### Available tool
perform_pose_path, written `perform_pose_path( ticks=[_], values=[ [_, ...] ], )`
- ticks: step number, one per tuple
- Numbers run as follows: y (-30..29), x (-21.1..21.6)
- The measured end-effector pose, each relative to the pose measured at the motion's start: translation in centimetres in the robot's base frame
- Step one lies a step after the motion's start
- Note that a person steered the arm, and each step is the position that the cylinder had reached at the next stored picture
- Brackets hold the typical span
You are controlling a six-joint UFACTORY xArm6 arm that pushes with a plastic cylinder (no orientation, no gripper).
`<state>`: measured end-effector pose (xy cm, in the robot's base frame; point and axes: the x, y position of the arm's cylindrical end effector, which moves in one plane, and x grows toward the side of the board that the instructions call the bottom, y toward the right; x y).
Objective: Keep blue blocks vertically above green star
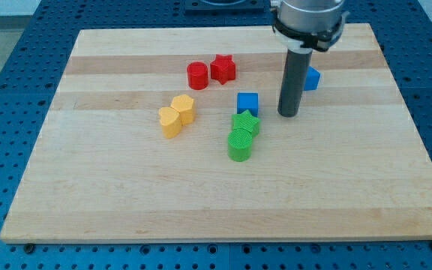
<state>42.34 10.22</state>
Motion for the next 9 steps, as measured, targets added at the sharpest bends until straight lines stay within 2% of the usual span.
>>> perform_pose_path(
  ticks=[1,2,3,4,9],
  values=[
    [2.3,-0.5],
    [5.9,-4.8],
    [6.3,-5.6],
    [6.2,-8.8],
    [-0.7,-8.9]
  ],
)
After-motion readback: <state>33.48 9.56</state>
